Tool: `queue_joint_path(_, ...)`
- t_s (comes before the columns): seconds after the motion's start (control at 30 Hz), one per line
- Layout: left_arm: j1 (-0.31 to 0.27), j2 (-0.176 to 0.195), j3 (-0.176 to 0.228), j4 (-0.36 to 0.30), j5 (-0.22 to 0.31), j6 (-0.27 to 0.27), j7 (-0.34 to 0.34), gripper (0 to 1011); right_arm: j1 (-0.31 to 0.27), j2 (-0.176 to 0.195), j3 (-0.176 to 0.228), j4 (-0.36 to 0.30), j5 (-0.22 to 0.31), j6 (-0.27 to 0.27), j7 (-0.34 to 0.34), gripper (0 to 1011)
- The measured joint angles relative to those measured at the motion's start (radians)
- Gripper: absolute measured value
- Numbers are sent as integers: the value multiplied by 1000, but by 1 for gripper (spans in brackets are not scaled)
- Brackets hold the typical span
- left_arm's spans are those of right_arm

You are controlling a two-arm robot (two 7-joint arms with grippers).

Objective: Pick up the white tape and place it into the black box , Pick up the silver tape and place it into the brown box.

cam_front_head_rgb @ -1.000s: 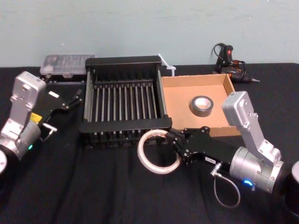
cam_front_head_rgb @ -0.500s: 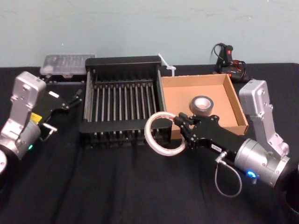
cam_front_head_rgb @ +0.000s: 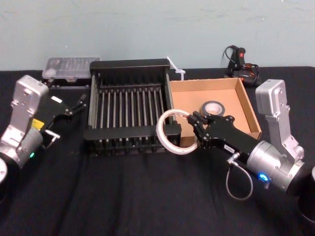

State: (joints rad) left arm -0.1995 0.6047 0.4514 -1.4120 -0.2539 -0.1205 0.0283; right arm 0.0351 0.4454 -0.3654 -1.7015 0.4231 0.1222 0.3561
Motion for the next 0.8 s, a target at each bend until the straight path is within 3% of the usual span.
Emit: queue_joint_path(0.8,0,0,0,0,0,0,0,1001,119,-76,-25,122,-37,15,-12,93)
